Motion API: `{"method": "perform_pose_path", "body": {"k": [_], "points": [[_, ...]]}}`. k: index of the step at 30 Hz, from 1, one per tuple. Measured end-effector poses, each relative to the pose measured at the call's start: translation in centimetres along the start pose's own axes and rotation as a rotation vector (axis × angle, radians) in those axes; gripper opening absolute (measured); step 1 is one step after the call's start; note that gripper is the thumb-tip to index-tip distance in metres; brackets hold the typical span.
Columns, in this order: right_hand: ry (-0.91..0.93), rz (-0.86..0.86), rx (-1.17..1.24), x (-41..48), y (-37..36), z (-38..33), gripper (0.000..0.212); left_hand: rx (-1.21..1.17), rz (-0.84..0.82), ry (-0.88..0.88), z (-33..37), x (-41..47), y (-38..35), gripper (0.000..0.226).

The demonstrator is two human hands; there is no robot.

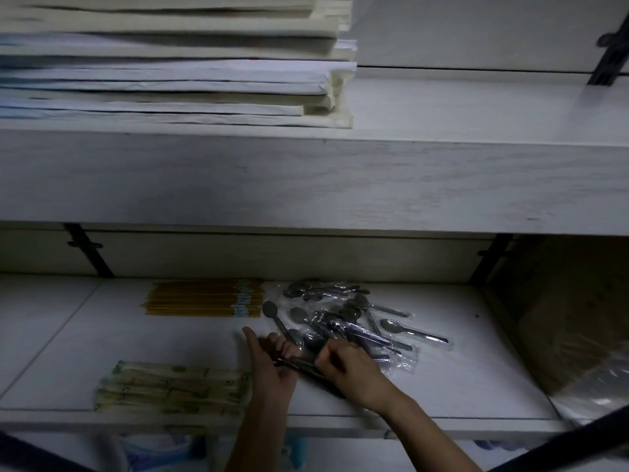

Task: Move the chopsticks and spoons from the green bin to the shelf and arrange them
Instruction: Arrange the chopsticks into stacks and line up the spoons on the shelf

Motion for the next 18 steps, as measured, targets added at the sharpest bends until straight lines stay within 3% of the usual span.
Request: {"method": "perform_pose_path", "body": {"k": [4,8,14,18], "points": [[-0.097,-0.089,0.071,-0.3,-0.3,0.2,0.012,-0.037,-0.008,0.023,-0.1,0.2,0.4,0.059],[-0.258,-0.303,0.323,-1.3,-1.1,0.2,0.027,-0.060,-0.031,0.058,-0.1,-0.3,0.4,0.057],[-0.328,-0.323,0.404,-1.8,-1.8,0.2,0.033,0.153,-0.042,0.072,-0.4,-0.9,-0.2,0.036],[-0.431,-0.391,0.764,-2.5,-2.2,-0.5,0.024,0.210,-0.082,0.033,-0.4,-1.3,-0.4,0.029]]}}
Point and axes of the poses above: each hand's wrist, its own x-axis towards the middle knuckle, its own y-axis out of the back of the hand, z = x × y, the point moved 4 cm from there along x, towards the middle knuckle
